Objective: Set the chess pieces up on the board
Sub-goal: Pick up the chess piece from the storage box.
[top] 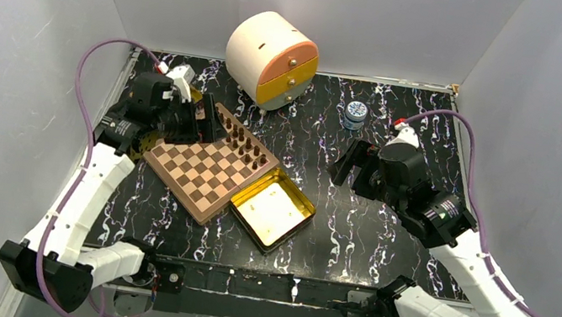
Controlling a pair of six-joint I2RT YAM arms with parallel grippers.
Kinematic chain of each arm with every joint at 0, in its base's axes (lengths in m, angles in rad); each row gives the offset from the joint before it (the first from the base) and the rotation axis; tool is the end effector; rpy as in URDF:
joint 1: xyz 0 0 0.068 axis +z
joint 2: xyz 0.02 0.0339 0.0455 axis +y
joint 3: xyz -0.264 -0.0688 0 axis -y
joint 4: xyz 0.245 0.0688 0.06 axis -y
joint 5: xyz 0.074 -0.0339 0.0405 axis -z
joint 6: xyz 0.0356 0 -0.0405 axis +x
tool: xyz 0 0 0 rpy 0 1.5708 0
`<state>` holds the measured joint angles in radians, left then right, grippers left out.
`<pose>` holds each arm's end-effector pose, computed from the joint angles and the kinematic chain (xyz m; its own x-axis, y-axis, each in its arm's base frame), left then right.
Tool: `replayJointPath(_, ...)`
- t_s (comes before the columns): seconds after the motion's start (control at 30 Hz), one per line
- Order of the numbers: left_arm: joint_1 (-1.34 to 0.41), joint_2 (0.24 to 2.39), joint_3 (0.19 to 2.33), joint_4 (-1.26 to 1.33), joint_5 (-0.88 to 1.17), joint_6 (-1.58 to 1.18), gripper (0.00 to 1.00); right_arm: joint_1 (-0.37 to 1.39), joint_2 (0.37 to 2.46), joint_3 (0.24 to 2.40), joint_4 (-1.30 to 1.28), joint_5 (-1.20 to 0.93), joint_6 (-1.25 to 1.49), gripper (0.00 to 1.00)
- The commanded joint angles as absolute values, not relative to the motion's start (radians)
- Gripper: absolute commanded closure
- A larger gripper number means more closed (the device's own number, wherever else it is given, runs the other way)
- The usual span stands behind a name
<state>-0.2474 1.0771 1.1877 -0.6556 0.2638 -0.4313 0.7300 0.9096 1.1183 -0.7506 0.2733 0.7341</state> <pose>0.2153 -0.0640 0.3765 -0.6458 -0.2531 -0.7203 0.2010 0.8538 -0.4803 0.1390 0.1115 0.3755 -0.6001 0.3286 -0.7293 -0.0913 0.8776 0.4706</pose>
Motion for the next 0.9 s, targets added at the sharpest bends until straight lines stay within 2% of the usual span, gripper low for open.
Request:
replayJointPath(0.0, -0.250, 1.121, 1.314, -0.735, -0.021, -0.374, 0.07, 0.736, 0.875, 1.136, -0.710, 0.251, 0.715, 0.01)
replayJointPath(0.07, -0.251, 1.154, 1.354, -0.735, -0.150, -0.362, 0.12, 0.735, 0.862, 1.128, -0.699, 0.219, 0.693, 0.01)
replayJointPath(0.17, -0.250, 1.194, 1.364, -0.657, -0.261, -0.329, 0.25, 0.736, 0.831, 1.095, -0.649, 0.131, 0.633, 0.01)
replayJointPath(0.27, -0.244, 1.272, 1.369, -0.582, -0.388, -0.305, 0.28, 0.736, 0.786, 1.045, -0.580, 0.041, 0.569, 0.01)
replayJointPath(0.57, -0.140, 1.603, 1.539, -0.519, -0.402, -0.262, 0.61, 0.736, 0.786, 1.027, -0.559, 0.041, 0.536, 0.01)
replayJointPath(0.87, -0.024, 1.908, 1.759, -0.499, -0.311, -0.298, 0.65, 0.736, 0.814, 1.009, -0.527, 0.039, 0.528, 0.01)
